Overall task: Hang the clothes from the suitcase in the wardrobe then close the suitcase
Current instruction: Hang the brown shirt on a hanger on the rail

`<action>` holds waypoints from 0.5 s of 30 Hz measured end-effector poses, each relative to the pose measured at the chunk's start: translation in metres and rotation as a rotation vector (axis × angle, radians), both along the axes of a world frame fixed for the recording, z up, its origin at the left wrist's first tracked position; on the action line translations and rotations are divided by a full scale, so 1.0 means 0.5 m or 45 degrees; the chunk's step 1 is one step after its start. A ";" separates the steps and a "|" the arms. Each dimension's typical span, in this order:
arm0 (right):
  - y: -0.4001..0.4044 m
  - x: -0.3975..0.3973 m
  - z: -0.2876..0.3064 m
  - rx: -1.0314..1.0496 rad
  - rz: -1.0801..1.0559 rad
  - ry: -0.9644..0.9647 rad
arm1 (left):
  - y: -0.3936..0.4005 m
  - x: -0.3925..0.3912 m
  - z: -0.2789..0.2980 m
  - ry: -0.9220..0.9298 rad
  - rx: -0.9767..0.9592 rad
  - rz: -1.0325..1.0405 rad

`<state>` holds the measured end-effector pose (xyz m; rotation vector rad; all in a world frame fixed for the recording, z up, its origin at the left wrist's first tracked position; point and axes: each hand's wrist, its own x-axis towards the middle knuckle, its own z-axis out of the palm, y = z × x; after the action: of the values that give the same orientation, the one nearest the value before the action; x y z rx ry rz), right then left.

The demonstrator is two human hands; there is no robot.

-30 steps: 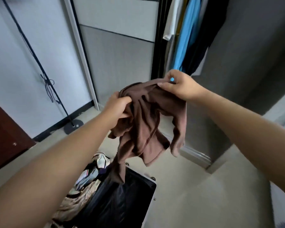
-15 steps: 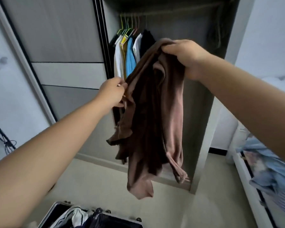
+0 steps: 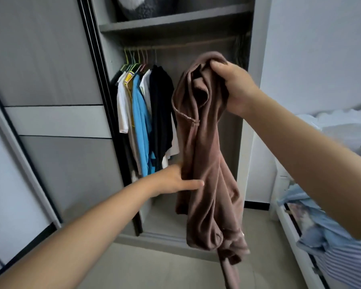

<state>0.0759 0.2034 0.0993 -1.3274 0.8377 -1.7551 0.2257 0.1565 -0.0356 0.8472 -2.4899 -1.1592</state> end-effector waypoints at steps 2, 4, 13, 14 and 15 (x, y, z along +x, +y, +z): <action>0.005 -0.019 0.000 -0.029 -0.026 -0.056 | -0.004 -0.020 -0.017 0.077 -0.019 0.124; 0.007 -0.038 -0.008 -0.058 -0.104 -0.175 | -0.020 -0.021 -0.025 0.215 0.149 0.236; 0.002 -0.167 -0.090 0.193 -0.563 -0.389 | -0.070 0.037 -0.003 0.509 0.359 0.384; -0.002 -0.178 -0.099 0.258 -0.612 -0.335 | -0.073 0.040 0.008 0.518 0.357 0.397; -0.004 -0.186 -0.106 0.341 -0.656 -0.256 | -0.077 0.043 0.019 0.524 0.346 0.424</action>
<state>-0.0170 0.2012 0.0461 -0.7840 1.3271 -2.0299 0.2470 0.1182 -0.0261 0.9348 -1.8130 -1.3989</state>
